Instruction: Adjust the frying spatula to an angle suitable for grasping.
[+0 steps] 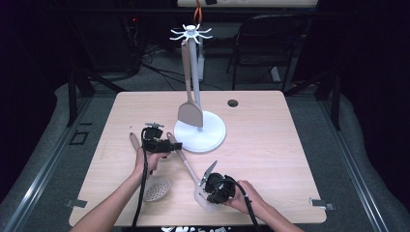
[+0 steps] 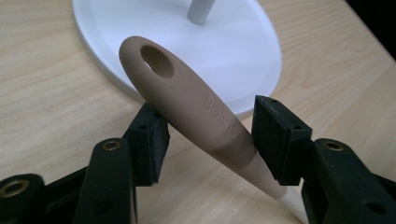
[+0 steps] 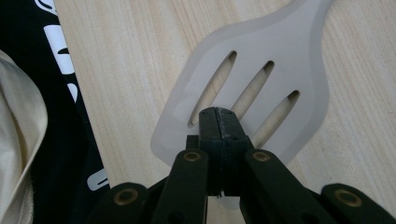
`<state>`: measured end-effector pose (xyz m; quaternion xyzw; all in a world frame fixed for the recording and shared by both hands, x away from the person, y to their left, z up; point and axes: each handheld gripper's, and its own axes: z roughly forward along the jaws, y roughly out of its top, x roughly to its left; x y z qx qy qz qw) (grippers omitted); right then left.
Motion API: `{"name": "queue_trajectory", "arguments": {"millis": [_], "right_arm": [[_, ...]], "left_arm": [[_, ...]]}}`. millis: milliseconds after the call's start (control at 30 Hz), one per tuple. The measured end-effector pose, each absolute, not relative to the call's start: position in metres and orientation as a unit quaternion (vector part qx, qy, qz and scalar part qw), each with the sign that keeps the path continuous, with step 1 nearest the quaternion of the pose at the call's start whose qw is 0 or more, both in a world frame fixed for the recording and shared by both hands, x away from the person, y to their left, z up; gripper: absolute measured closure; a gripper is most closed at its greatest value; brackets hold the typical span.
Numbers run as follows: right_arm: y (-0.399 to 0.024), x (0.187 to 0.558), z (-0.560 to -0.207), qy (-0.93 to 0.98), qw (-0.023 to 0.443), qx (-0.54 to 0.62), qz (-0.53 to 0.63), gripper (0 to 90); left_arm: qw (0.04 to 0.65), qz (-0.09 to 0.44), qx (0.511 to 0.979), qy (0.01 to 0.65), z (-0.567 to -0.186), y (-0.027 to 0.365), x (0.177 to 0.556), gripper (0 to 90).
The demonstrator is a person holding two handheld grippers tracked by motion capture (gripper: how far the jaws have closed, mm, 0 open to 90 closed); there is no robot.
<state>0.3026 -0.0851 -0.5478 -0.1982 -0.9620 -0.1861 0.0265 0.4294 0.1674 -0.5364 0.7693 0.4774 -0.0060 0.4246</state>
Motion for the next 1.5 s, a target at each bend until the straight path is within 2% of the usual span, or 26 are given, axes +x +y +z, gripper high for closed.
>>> {"name": "queue_trajectory", "arguments": {"millis": [133,167,200,300,600,700,867,1133,1333,1467,1500], "right_arm": [[-0.087,0.303,-0.547,-0.961,0.031,-0.201,-0.189,88.1],[-0.086,0.302,-0.547,-0.959,0.034,-0.205,-0.195,82.9],[-0.085,0.302,-0.546,-0.959,0.037,-0.204,-0.193,81.8],[-0.081,0.297,-0.543,-0.964,0.020,-0.194,-0.179,78.5],[-0.088,0.306,-0.525,-0.942,-0.023,-0.234,-0.240,56.8],[-0.089,0.311,-0.522,-0.934,-0.040,-0.252,-0.251,51.8],[-0.090,0.320,-0.522,-0.918,-0.047,-0.283,-0.273,48.5],[-0.077,0.329,-0.528,-0.915,-0.056,-0.288,-0.279,50.5],[-0.068,0.338,-0.530,-0.904,-0.045,-0.303,-0.299,53.6],[-0.063,0.341,-0.532,-0.906,-0.043,-0.295,-0.301,65.9],[-0.061,0.340,-0.532,-0.905,-0.049,-0.295,-0.302,66.5]], "left_arm": [[0.452,-0.010,0.758,0.470,-0.530,0.170,0.424,52.2],[0.458,-0.011,0.757,0.466,-0.528,0.171,0.423,53.0],[0.468,-0.011,0.753,0.463,-0.527,0.171,0.422,53.8],[0.487,-0.008,0.748,0.450,-0.524,0.172,0.419,56.1],[0.511,0.002,0.742,0.435,-0.515,0.171,0.411,59.4],[0.514,0.004,0.740,0.434,-0.514,0.171,0.411,59.7],[0.517,0.009,0.742,0.427,-0.510,0.170,0.408,60.0],[0.520,0.021,0.744,0.418,-0.505,0.168,0.405,60.2],[0.523,0.029,0.746,0.411,-0.501,0.166,0.402,60.3],[0.524,0.030,0.746,0.409,-0.498,0.166,0.401,60.1],[0.524,0.032,0.746,0.409,-0.498,0.165,0.400,60.0]]}}
